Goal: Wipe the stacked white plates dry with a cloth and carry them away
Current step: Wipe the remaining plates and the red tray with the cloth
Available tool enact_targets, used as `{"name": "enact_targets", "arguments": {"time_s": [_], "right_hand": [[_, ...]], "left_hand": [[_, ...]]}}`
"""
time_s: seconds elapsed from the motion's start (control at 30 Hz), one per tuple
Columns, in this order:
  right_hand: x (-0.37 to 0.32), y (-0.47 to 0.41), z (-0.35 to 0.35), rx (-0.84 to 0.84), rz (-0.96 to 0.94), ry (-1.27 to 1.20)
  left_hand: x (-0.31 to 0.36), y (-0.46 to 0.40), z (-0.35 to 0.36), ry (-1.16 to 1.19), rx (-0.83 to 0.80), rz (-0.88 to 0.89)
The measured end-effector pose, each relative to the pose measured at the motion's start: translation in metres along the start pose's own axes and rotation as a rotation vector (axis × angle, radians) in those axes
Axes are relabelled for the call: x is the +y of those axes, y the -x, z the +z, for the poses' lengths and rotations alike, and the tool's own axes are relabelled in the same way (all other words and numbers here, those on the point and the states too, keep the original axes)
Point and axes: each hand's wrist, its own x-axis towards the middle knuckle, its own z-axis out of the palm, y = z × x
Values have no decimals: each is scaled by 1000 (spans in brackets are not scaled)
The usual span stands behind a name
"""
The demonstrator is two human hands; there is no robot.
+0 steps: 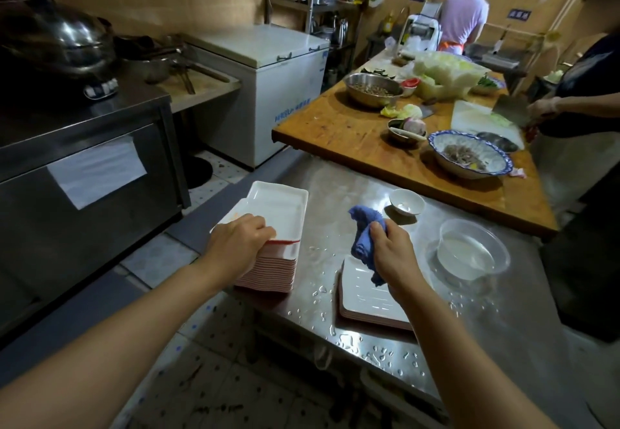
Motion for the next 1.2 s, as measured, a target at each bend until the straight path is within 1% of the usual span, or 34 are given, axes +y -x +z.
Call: {"name": "enact_targets", "arguments": {"time_s": [0.1,0.17,0.23,0.37,0.43,0.57,0.7,0.83,0.87,0.93,1.0,1.03,1.07,1.1,1.2], "right_hand": [[2,0,2,10,-15,18],[4,-1,2,18,-12,22],[7,-2,3,24,1,18],[18,-5,6,48,42,-13],[25,-6,5,63,59,-30],[39,-9,1,96,93,-43],[52,-11,-4,109,123,-37],[66,-12,-13,118,152,-52],[69,-12,-16,125,157,-54],[77,-12,-23,147,169,-44],[86,-14,-31,165,175,-38],[91,-14,-35,165,181,-50],[95,-14,-38,164,186,-61],[100,-14,-41,167,179,-57],[111,-13,-44,182,74,53]], "left_hand": [[4,7,8,-1,-19,51],[5,11,11,-20,-6,93],[2,11,17,-4,29,92],[-6,8,39,24,-49,75],[-11,6,49,40,-63,81],[-15,-5,59,88,-86,38],[-17,-19,66,81,-138,-5],[-9,-26,72,28,-170,-96],[-4,-28,72,21,-145,-121],[14,-31,70,29,-24,-119],[42,-35,71,106,150,-10],[58,-36,75,155,203,48],[74,-38,79,213,182,75],[90,-41,87,283,105,43],[122,-50,122,449,-246,-275]]}}
